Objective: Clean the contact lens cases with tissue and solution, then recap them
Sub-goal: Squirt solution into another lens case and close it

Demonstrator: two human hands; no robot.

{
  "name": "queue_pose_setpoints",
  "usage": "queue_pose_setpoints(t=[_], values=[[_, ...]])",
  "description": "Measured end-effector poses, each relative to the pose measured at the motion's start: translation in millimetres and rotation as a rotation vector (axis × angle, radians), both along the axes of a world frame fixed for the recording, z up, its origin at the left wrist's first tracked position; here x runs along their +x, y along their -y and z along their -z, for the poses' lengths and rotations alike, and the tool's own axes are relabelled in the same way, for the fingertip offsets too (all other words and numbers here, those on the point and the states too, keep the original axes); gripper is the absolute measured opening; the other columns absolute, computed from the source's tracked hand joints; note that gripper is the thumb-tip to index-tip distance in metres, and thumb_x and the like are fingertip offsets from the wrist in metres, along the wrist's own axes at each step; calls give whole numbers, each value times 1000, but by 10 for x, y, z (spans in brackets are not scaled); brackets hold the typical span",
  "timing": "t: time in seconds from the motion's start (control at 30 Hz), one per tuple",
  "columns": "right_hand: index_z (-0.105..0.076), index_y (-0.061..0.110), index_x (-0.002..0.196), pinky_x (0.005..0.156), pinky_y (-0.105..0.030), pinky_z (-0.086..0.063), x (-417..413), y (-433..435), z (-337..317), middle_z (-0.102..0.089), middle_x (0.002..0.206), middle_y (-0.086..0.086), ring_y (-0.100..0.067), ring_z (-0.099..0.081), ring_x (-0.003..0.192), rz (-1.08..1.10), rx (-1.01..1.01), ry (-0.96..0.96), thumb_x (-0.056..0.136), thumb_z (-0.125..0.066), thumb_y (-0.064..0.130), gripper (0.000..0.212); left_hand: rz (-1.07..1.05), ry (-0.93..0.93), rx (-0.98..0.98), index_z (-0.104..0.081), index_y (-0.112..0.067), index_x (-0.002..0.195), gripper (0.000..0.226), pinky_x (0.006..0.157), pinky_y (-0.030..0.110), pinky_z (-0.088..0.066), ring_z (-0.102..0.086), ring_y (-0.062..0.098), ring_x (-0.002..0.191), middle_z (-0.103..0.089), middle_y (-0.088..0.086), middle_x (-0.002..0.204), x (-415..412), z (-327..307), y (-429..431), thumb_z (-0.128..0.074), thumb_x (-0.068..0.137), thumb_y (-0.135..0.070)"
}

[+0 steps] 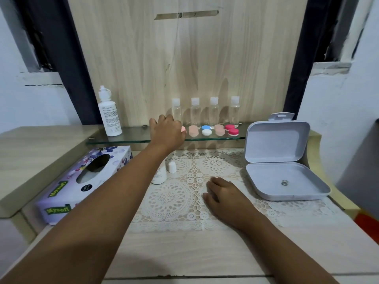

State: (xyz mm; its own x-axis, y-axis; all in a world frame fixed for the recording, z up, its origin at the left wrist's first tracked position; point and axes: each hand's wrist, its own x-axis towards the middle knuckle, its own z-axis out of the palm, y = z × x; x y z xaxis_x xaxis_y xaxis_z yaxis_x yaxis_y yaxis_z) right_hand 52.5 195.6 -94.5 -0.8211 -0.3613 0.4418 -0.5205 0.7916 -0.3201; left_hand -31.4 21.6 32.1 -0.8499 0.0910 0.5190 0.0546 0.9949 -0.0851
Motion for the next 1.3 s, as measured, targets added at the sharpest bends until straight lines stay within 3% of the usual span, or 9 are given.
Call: queue_pose_setpoints(t=[0.27,0.4,0.67,0.93,1.3], values=[[-40,15,71,73,-27,-30,-1,-2,13,-42,79,4,-13,-38,73,1,-7,-8,84,-30,43,33,131,-53,138,-60,-12,116,39,93,40,-29,-40,25,118,-51,9,123,18,22,-170,-40,95,-37],[-39,17,70,73,-28,-31,-8,-1,22,-41,78,5,-14,-38,72,3,-20,-12,82,-28,45,32,107,36,105,-61,-12,115,46,94,41,-28,-37,24,120,-48,9,125,-24,43,-233,-41,94,-47],[-38,18,71,74,-28,-30,-5,-3,13,-40,79,5,-12,-36,75,-8,-3,-11,82,-25,46,33,80,30,81,-57,-10,120,44,94,41,-27,-37,24,121,-47,9,128,-41,65,-274,-42,95,-44],[-38,18,72,73,-27,-29,11,-3,-7,-40,80,5,-13,-36,75,1,19,2,81,-22,47,34,224,-73,304,-60,-12,118,39,92,36,-29,-40,22,115,-51,5,120,275,80,-192,-50,92,-39],[-50,9,77,72,-29,-34,36,4,-41,-51,84,-3,-22,-48,79,17,15,28,88,-39,34,29,447,179,443,-61,-15,114,32,84,19,-29,-41,6,105,-43,-11,102,929,643,3,-58,88,-33]])
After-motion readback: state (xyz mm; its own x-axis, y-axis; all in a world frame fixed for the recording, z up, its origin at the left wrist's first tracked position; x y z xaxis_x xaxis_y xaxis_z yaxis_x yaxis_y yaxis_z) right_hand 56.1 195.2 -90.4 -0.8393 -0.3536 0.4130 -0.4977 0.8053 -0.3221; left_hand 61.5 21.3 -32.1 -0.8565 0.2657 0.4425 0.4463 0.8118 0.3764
